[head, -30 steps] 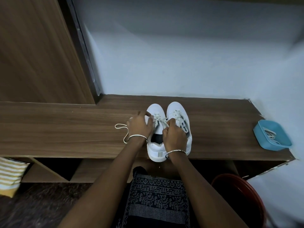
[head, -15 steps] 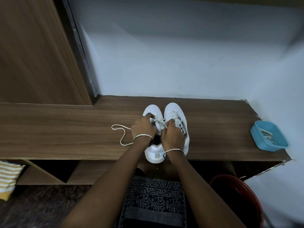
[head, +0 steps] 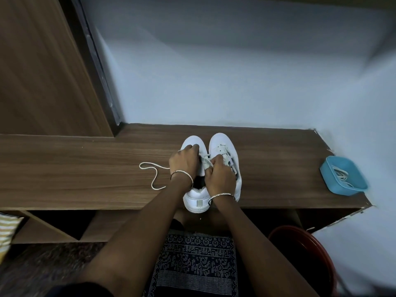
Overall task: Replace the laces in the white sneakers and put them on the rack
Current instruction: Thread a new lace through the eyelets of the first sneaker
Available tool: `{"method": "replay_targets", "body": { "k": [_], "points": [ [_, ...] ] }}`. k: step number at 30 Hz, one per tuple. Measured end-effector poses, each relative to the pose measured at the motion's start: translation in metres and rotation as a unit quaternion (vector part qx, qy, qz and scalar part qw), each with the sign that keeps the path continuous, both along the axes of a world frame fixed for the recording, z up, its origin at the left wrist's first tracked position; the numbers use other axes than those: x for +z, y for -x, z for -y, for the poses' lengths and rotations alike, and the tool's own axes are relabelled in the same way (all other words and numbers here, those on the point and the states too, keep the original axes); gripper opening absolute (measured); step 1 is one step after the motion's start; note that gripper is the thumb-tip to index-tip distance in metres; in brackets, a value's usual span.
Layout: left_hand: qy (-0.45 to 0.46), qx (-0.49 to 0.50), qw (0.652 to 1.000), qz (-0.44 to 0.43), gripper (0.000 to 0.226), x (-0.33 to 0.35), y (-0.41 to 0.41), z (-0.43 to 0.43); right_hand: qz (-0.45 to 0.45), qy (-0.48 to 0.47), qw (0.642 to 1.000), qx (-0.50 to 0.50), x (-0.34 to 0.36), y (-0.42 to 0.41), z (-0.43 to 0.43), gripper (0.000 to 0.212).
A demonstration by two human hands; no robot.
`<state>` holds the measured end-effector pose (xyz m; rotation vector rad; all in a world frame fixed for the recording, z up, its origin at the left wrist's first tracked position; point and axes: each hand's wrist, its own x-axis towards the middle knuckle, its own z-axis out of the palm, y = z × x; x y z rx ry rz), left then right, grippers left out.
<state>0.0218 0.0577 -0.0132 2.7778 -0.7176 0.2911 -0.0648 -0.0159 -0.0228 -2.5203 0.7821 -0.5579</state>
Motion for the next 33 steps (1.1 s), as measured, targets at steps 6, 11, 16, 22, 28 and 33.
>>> {"method": "replay_targets", "body": {
  "k": [6, 11, 16, 22, 28, 33],
  "points": [
    [0.25, 0.143, 0.941, -0.176, 0.02, -0.011, -0.008, -0.005, -0.022, -0.006, 1.0, 0.001, 0.001, 0.0, 0.001, 0.02],
    [0.327, 0.166, 0.901, -0.233, 0.016, -0.006, -0.015, -0.011, -0.015, 0.0, 1.0, 0.0, 0.0, -0.001, 0.001, 0.021],
    [0.297, 0.023, 0.942, -0.153, 0.02, -0.006, -0.016, -0.018, -0.022, 0.01, 1.0, 0.001, -0.001, 0.0, 0.001, 0.021],
    [0.042, -0.041, 0.998, -0.007, 0.023, 0.0, -0.019, -0.013, -0.017, 0.003, 1.0, -0.004, -0.001, -0.001, 0.0, 0.019],
    [-0.021, -0.03, 0.999, 0.008, 0.022, 0.004, -0.02, -0.01, -0.02, 0.004, 1.0, -0.003, -0.003, -0.001, 0.001, 0.02],
    [-0.089, -0.034, 0.995, 0.029, 0.019, 0.008, -0.021, -0.01, -0.024, 0.012, 1.0, -0.006, -0.002, -0.001, 0.0, 0.021]
  ]
}}
